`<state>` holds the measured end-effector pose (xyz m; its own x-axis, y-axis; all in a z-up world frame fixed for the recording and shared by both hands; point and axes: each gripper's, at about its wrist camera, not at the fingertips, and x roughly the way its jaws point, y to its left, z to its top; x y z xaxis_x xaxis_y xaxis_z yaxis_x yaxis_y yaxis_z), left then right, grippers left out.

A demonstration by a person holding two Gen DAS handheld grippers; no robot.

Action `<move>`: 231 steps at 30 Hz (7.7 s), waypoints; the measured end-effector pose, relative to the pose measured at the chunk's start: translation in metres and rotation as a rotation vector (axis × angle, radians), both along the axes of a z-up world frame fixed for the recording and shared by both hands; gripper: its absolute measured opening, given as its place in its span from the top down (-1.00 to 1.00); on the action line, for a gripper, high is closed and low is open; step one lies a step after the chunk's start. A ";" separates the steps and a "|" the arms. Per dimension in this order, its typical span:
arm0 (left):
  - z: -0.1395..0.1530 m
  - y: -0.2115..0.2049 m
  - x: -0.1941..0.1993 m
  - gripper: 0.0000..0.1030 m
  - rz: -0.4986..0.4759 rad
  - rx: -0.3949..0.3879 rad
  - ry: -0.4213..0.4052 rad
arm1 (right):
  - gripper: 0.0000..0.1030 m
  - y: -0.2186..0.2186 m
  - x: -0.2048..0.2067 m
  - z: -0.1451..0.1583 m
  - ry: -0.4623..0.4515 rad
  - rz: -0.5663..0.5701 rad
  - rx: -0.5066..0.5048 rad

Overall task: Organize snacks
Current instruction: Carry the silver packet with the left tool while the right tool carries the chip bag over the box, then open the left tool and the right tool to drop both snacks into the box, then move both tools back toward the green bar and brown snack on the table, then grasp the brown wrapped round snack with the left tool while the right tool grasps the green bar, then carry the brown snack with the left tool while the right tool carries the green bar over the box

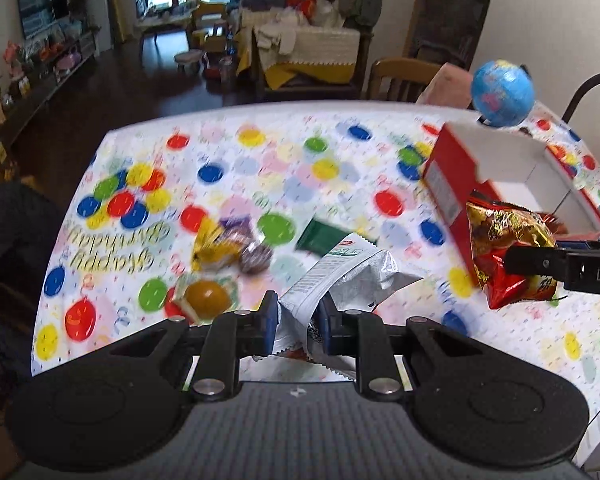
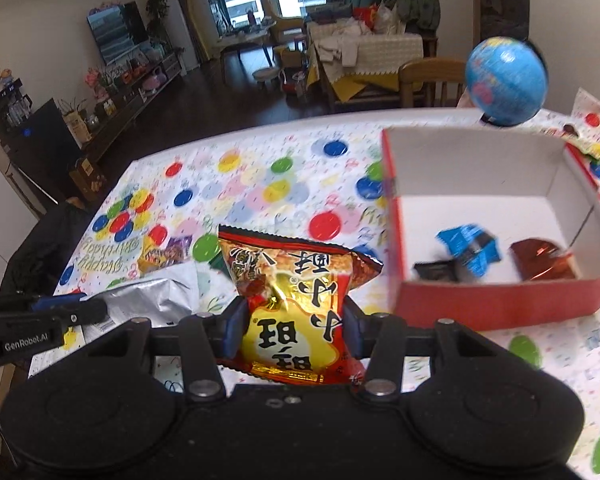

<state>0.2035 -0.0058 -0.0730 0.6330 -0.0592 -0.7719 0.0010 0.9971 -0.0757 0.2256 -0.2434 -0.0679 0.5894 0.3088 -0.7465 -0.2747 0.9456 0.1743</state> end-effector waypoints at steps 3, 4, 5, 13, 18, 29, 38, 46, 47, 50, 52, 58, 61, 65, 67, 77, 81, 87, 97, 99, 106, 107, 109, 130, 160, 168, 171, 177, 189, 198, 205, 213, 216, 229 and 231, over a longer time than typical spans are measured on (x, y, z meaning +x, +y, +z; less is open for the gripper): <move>0.014 -0.017 0.003 0.60 -0.024 0.004 -0.034 | 0.08 -0.016 0.000 0.013 -0.029 -0.011 -0.003; 0.019 -0.023 0.005 0.60 -0.034 0.003 -0.044 | 0.08 -0.021 0.001 0.017 -0.039 -0.015 -0.004; 0.023 -0.029 0.006 0.60 -0.042 0.002 -0.052 | 0.08 -0.027 0.002 0.020 -0.048 -0.020 -0.005; 0.046 -0.080 0.025 0.60 -0.101 0.011 -0.108 | 0.08 -0.074 0.012 0.038 -0.100 -0.075 -0.014; 0.056 -0.113 0.041 0.60 -0.131 0.017 -0.137 | 0.08 -0.104 0.024 0.042 -0.117 -0.114 -0.016; 0.055 -0.176 0.084 0.60 -0.172 0.051 -0.151 | 0.08 -0.165 0.049 0.040 -0.133 -0.171 -0.044; 0.039 -0.219 0.124 0.60 -0.192 0.089 -0.135 | 0.08 -0.204 0.078 0.023 -0.093 -0.165 -0.065; 0.021 -0.242 0.162 0.60 -0.197 0.115 -0.106 | 0.07 -0.218 0.103 0.003 -0.055 -0.137 -0.051; 0.019 -0.245 0.166 0.60 -0.198 0.119 -0.101 | 0.06 -0.220 0.106 0.000 -0.047 -0.147 -0.046; 0.013 -0.253 0.173 0.60 -0.218 0.119 -0.092 | 0.04 -0.227 0.115 -0.009 -0.018 -0.157 -0.030; 0.009 -0.258 0.179 0.60 -0.235 0.123 -0.082 | 0.02 -0.231 0.121 -0.015 0.002 -0.158 -0.032; -0.009 -0.271 0.193 0.60 -0.258 0.137 -0.032 | 0.11 -0.234 0.131 -0.024 0.020 -0.122 -0.032; -0.021 -0.276 0.198 0.60 -0.268 0.149 0.010 | 0.11 -0.231 0.133 -0.025 0.018 -0.108 -0.041; -0.035 -0.280 0.201 0.59 -0.276 0.153 0.070 | 0.08 -0.233 0.134 -0.030 0.030 -0.103 -0.038; -0.038 -0.281 0.200 0.59 -0.281 0.149 0.074 | 0.06 -0.234 0.132 -0.031 0.038 -0.102 -0.034; -0.028 -0.280 0.187 -0.04 -0.278 0.121 0.071 | -0.15 -0.236 0.117 -0.027 0.036 -0.110 -0.008; -0.016 -0.276 0.177 -0.22 -0.278 0.095 0.041 | -0.23 -0.234 0.105 -0.018 0.016 -0.106 0.000; 0.001 -0.269 0.159 -0.27 -0.278 0.071 0.009 | -0.34 -0.232 0.087 -0.002 -0.019 -0.114 0.012; 0.030 -0.245 0.127 -0.44 -0.277 0.027 -0.056 | -0.63 -0.214 0.055 0.025 -0.087 -0.108 0.026; 0.034 -0.238 0.120 -0.45 -0.276 0.023 -0.063 | -0.70 -0.208 0.049 0.030 -0.102 -0.111 0.030; 0.049 -0.210 0.094 -0.59 -0.273 -0.004 -0.094 | -0.81 -0.188 0.027 0.041 -0.135 -0.109 0.055; 0.050 -0.206 0.090 -0.61 -0.272 -0.009 -0.098 | -0.88 -0.184 0.024 0.042 -0.138 -0.108 0.054; 0.053 -0.197 0.083 -0.63 -0.267 -0.014 -0.107 | -0.93 -0.176 0.017 0.044 -0.146 -0.113 0.057; 0.063 -0.072 -0.002 -1.00 -0.197 -0.064 -0.168 | -0.99 -0.059 -0.038 0.049 -0.171 -0.021 0.072; -0.028 0.074 0.002 -0.99 0.173 -0.082 0.029 | -0.92 0.085 0.030 -0.032 -0.046 0.297 -0.107; -0.069 0.084 0.037 -0.97 0.245 -0.061 0.100 | -0.73 0.109 0.082 -0.075 0.000 0.402 -0.189; -0.082 0.086 0.048 -0.97 0.257 -0.052 0.123 | -0.61 0.118 0.096 -0.091 0.009 0.445 -0.220; -0.102 0.085 0.065 -0.82 0.260 -0.035 0.166 | -0.58 0.131 0.115 -0.114 0.030 0.489 -0.255; -0.120 0.086 0.079 -0.34 0.248 -0.030 0.206 | -0.32 0.133 0.129 -0.137 0.052 0.498 -0.275; -0.119 0.086 0.080 -0.18 0.241 -0.026 0.203 | 0.04 0.133 0.120 -0.135 0.032 0.479 -0.268; -0.118 0.084 0.070 -0.17 0.231 -0.025 0.219 | 0.09 0.126 0.104 -0.132 0.044 0.388 -0.249; -0.113 0.079 0.042 -0.17 0.220 -0.037 0.236 | 0.09 0.114 0.071 -0.118 0.056 0.308 -0.209; -0.108 0.078 0.030 -0.17 0.209 -0.045 0.231 | 0.09 0.110 0.057 -0.112 0.052 0.294 -0.203; -0.052 0.055 -0.004 -0.17 0.125 -0.051 0.130 | 0.09 0.082 0.005 -0.049 -0.032 0.201 -0.172; -0.040 0.048 -0.006 -0.17 0.100 -0.046 0.101 | 0.09 0.076 -0.001 -0.037 -0.051 0.177 -0.169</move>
<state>0.1973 0.0426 -0.1125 0.5568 -0.0363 -0.8298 -0.1081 0.9874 -0.1158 0.2241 -0.1671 -0.1053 0.5753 0.2834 -0.7673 -0.4426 0.8967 -0.0007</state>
